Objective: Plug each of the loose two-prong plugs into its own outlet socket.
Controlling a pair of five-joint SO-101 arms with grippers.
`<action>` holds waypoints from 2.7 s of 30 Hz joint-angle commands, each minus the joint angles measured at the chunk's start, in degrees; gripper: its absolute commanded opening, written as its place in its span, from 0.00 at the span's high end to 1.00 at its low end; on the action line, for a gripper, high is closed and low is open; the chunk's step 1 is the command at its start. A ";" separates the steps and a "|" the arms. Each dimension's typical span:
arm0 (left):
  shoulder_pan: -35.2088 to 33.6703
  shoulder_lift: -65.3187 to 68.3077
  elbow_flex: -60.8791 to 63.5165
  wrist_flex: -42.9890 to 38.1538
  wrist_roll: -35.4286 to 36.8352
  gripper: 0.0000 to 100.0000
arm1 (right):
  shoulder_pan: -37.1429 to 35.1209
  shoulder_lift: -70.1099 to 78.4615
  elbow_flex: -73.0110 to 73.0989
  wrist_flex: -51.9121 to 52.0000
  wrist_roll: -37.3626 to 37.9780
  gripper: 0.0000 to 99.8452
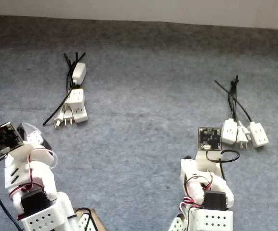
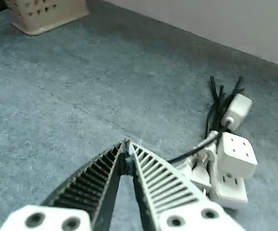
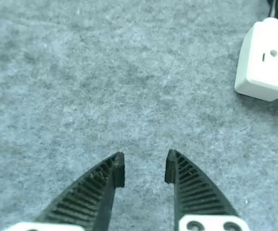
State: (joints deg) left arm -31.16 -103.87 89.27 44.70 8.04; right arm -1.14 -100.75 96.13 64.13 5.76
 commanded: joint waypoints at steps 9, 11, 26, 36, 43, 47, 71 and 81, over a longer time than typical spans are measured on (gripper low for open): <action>16.22 -0.22 -4.44 -6.68 -8.70 0.96 | 0.57 0.31 7.60 0.13 -0.18 0.85; 23.87 -0.22 -5.41 -6.68 -12.92 0.91 | 0.48 0.31 7.60 0.13 -0.18 0.85; 16.48 14.29 -28.00 6.59 -21.98 0.80 | 0.40 0.31 7.43 0.13 -0.26 0.85; 9.98 71.87 -77.85 32.18 -22.24 0.81 | 0.66 0.31 7.34 0.66 -0.18 0.85; 9.71 81.45 -91.65 34.02 -24.26 0.80 | 0.66 0.31 7.34 0.66 -0.18 0.85; 13.85 88.04 -91.56 33.85 -26.20 0.80 | 2.07 0.31 7.25 0.22 0.09 0.85; 20.79 107.65 -84.00 15.74 5.80 0.80 | 9.71 0.31 7.43 0.57 16.70 0.85; 22.64 108.97 -81.63 10.29 3.87 0.81 | 9.71 0.31 7.43 0.57 16.79 0.85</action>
State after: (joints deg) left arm -10.68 5.05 6.81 58.51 13.05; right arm 7.82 -100.75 96.13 64.66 21.05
